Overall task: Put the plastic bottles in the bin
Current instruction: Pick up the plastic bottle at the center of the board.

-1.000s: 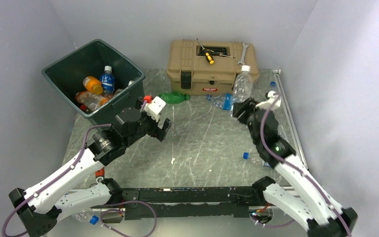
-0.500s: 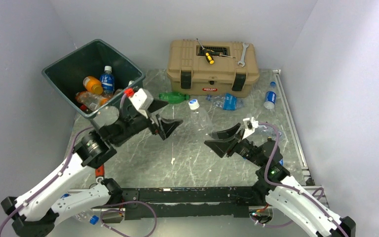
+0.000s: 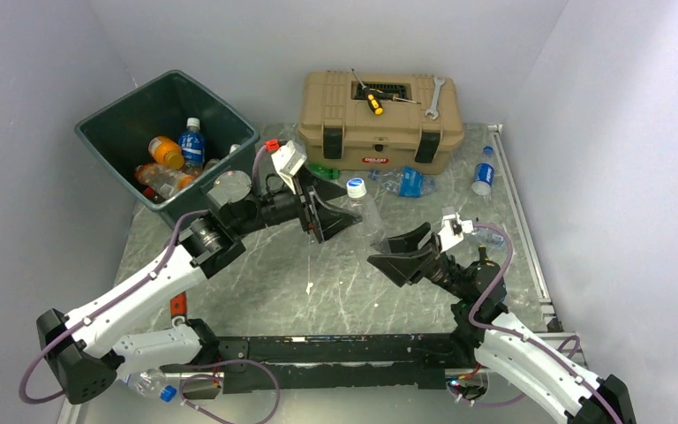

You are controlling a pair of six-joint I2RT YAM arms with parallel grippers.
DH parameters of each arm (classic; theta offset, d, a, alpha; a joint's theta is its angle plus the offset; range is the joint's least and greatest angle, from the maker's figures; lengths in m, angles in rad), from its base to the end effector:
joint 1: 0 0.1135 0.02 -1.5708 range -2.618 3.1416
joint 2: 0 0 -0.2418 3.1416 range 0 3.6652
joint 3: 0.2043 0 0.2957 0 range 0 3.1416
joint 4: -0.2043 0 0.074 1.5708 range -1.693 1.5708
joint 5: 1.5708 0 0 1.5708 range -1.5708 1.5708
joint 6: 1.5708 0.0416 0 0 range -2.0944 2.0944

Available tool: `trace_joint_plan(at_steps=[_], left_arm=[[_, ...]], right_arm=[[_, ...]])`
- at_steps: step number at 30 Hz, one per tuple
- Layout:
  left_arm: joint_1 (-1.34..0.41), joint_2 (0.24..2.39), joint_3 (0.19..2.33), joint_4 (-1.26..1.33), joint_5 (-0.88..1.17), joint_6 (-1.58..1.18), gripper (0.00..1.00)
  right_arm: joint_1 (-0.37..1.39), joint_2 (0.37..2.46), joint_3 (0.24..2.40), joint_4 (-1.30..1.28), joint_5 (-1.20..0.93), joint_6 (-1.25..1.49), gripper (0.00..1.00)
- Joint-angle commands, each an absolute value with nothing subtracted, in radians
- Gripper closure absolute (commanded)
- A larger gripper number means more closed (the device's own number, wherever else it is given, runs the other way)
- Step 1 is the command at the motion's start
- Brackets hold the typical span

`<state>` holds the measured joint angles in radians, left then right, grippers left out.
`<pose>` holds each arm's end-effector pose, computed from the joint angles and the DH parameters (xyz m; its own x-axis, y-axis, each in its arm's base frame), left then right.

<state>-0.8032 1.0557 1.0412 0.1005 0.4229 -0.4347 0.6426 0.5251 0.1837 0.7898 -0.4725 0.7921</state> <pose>0.1980 -0.2297 0.3893 -0.3418 -0.1988 -0.9185 0.8778 0.2814 -0.3876 0.1518 0.1373 0.2424 -0.3698 0.5149 -0.7734 -0.8524 0.1431 0.5029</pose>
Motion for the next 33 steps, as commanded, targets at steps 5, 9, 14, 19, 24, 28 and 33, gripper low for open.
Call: trace_joint_plan(at_steps=[5, 9, 14, 19, 24, 28, 33], left_arm=[[-0.814, 1.131, 1.053, 0.226, 0.5, -0.533, 0.19], [-0.819, 1.16, 1.064, 0.238, 0.533, -0.557, 0.24], [-0.827, 1.17, 1.041, 0.305, 0.564, -0.586, 0.24], [-0.838, 1.191, 1.074, 0.26, 0.563, -0.567, 0.66], [-0.84, 1.179, 1.111, 0.181, 0.568, -0.5, 0.83], [-0.84, 1.161, 1.155, 0.077, 0.623, -0.406, 0.86], [-0.84, 1.187, 1.212, 0.015, 0.832, -0.335, 0.84]], right_arm=[[0.646, 0.54, 0.203, 0.867, -0.464, 0.799, 0.84], [0.646, 0.527, 0.22, 0.763, -0.444, 0.751, 0.83], [0.646, 0.512, 0.222, 0.715, -0.4, 0.732, 0.83], [0.646, 0.537, 0.252, 0.675, -0.423, 0.723, 0.8], [0.647, 0.559, 0.387, 0.42, -0.479, 0.63, 0.41], [0.645, 0.591, 0.521, 0.202, -0.527, 0.511, 0.29], [0.647, 0.648, 0.597, 0.144, -0.611, 0.477, 0.33]])
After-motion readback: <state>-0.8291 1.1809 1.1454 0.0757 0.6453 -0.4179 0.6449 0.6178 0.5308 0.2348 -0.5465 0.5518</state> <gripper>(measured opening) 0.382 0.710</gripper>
